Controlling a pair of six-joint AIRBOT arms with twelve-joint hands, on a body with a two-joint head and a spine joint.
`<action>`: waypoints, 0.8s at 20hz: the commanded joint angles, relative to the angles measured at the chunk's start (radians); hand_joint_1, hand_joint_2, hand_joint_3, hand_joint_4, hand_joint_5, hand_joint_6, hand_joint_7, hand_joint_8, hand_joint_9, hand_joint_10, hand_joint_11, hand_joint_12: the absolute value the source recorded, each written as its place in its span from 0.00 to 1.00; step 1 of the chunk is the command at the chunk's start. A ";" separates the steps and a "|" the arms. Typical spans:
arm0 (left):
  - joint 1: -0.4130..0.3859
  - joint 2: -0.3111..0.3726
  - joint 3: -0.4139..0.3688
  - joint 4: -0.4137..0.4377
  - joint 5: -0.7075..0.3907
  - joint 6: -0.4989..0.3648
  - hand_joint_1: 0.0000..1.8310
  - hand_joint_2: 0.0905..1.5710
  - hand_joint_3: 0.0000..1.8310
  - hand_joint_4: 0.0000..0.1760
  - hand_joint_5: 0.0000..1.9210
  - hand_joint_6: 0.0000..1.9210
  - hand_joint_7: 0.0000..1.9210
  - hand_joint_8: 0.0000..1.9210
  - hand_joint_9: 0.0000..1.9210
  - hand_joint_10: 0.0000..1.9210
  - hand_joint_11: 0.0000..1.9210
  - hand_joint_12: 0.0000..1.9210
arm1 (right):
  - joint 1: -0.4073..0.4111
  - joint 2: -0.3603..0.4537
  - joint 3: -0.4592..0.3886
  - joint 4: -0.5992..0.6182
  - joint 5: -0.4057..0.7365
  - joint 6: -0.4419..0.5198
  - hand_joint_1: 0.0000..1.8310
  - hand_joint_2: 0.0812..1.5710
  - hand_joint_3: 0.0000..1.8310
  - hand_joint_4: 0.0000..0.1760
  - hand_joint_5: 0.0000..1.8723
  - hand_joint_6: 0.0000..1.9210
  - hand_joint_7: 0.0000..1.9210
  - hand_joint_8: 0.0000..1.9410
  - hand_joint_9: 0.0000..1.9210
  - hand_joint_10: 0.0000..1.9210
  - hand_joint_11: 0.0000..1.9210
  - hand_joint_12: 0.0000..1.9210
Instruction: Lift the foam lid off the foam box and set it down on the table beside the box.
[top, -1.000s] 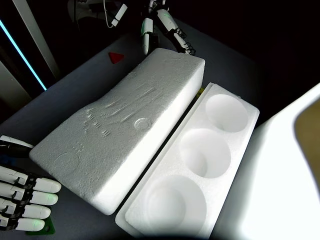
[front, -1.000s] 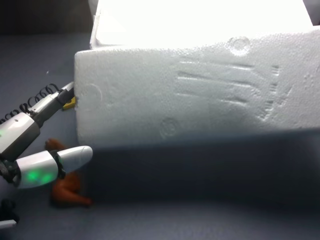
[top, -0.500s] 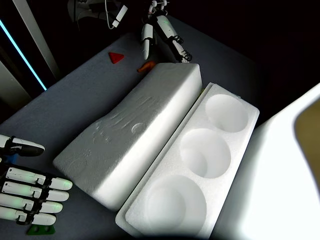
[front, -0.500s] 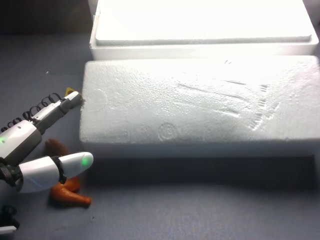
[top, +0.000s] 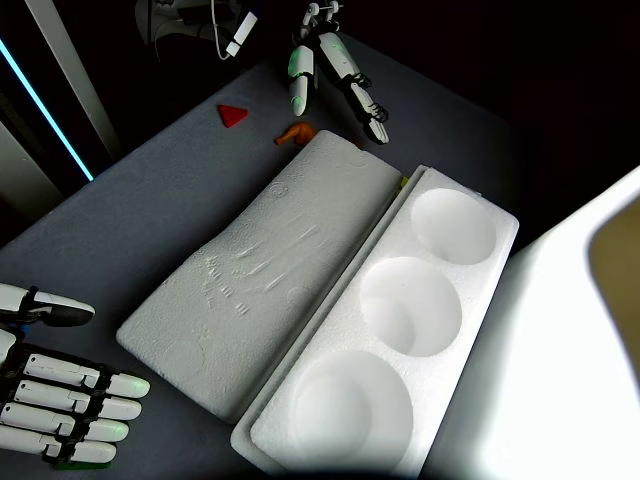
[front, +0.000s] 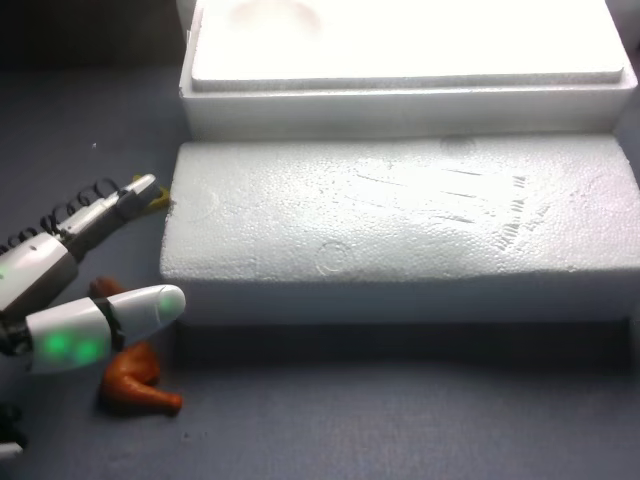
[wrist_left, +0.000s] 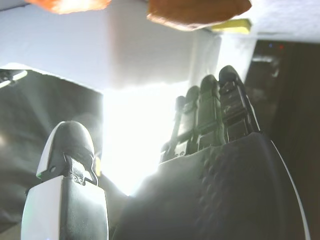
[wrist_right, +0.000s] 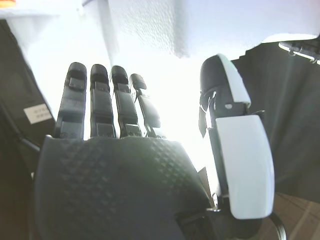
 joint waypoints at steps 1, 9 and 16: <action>-0.012 0.023 0.000 -0.005 -0.169 0.006 0.15 0.67 0.00 0.52 0.00 0.00 0.00 0.00 0.00 0.00 0.01 0.01 | 0.012 0.026 -0.002 -0.006 0.153 -0.004 0.19 0.80 0.00 0.00 0.00 0.00 0.00 0.00 0.00 0.00 0.00 0.00; -0.145 0.097 0.029 0.105 -0.145 0.086 0.03 0.74 0.01 0.95 0.00 0.00 0.00 0.00 0.00 0.00 0.00 0.00 | 0.117 0.106 -0.022 -0.109 0.182 -0.098 0.10 0.82 0.01 0.12 0.00 0.00 0.00 0.00 0.00 0.00 0.00 0.00; -0.369 0.054 0.137 0.259 0.049 0.127 0.11 0.81 0.01 0.50 0.00 0.00 0.00 0.00 0.00 0.00 0.00 0.00 | 0.321 0.084 0.046 -0.227 0.043 -0.167 0.11 0.85 0.01 0.00 0.00 0.00 0.00 0.00 0.00 0.00 0.00 0.00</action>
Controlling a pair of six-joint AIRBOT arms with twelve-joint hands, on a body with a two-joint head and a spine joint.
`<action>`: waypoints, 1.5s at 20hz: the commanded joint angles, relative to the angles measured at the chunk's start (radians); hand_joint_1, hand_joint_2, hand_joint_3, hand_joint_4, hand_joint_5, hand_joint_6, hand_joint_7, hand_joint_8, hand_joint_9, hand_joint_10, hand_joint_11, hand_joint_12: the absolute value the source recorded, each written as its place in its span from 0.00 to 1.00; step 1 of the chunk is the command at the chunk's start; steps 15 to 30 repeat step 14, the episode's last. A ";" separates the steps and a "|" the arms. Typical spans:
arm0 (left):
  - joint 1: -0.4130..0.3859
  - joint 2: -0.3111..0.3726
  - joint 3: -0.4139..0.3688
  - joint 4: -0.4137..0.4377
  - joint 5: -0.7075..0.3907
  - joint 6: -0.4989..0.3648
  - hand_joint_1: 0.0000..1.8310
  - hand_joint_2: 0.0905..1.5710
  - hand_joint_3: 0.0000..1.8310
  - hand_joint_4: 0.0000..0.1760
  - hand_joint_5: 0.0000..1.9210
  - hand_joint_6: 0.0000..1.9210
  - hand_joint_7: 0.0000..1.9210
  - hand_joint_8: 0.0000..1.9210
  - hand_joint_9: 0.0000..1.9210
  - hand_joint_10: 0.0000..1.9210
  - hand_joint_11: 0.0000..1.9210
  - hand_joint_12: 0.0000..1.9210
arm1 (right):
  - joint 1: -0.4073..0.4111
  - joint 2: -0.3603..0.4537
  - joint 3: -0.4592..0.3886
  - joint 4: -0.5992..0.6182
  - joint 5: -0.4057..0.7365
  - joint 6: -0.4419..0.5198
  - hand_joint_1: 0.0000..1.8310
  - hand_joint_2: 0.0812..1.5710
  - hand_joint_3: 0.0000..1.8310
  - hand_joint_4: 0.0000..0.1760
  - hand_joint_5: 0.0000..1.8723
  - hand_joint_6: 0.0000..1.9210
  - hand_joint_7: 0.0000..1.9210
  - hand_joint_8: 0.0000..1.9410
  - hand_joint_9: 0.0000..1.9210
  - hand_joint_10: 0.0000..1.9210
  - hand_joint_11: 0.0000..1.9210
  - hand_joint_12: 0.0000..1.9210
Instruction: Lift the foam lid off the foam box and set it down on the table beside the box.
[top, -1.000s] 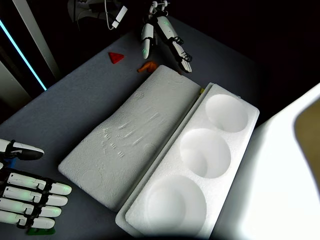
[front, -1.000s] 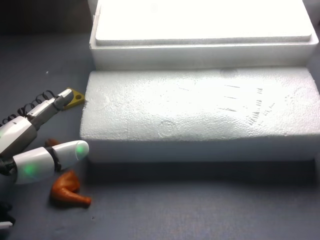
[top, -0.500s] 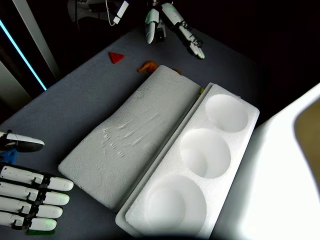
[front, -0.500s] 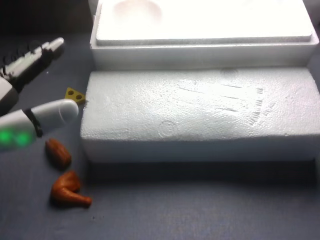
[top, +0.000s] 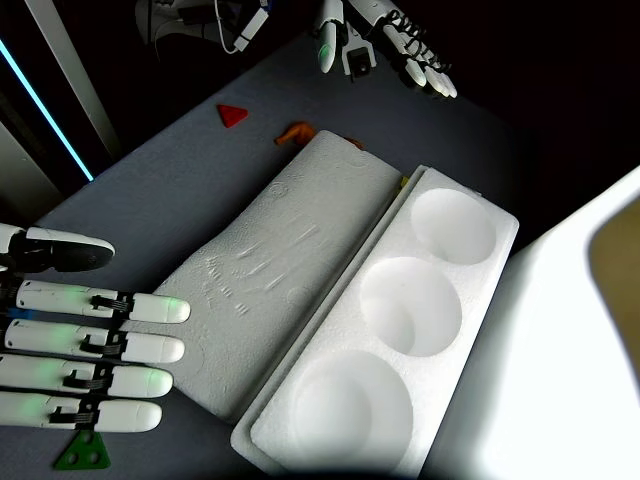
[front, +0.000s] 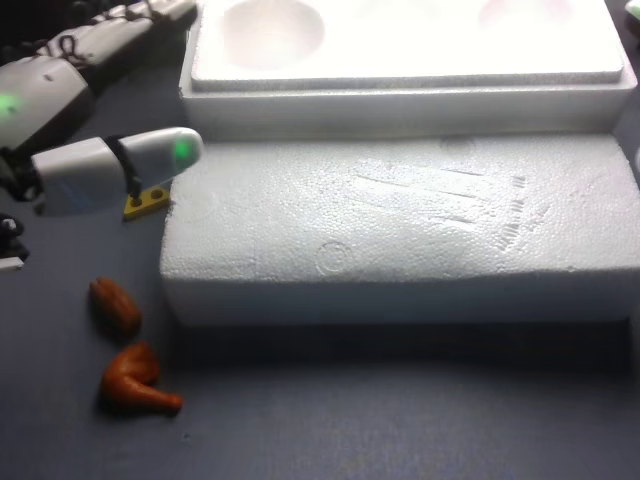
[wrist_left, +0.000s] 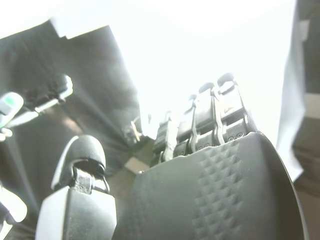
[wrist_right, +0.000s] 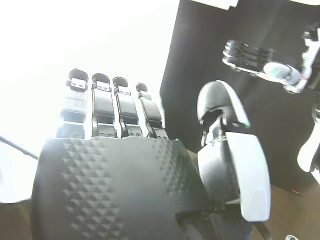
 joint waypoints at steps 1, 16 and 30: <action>-0.025 -0.008 0.013 0.005 -0.086 0.001 0.12 0.82 0.01 0.48 0.00 0.00 0.00 0.00 0.00 0.00 0.00 0.00 | 0.032 -0.004 0.015 -0.006 0.066 -0.012 0.10 0.85 0.01 0.00 0.00 0.00 0.00 0.00 0.00 0.00 0.00 0.00; -0.121 -0.039 0.058 0.073 -0.062 -0.014 0.19 0.86 0.00 0.40 0.00 0.00 0.00 0.00 0.00 0.00 0.00 0.00 | 0.094 -0.023 0.038 -0.033 0.042 -0.030 0.08 0.85 0.00 0.02 0.00 0.00 0.00 0.00 0.00 0.00 0.00 0.00; -0.121 -0.039 0.058 0.073 -0.062 -0.014 0.19 0.86 0.00 0.40 0.00 0.00 0.00 0.00 0.00 0.00 0.00 0.00 | 0.094 -0.023 0.038 -0.033 0.042 -0.030 0.08 0.85 0.00 0.02 0.00 0.00 0.00 0.00 0.00 0.00 0.00 0.00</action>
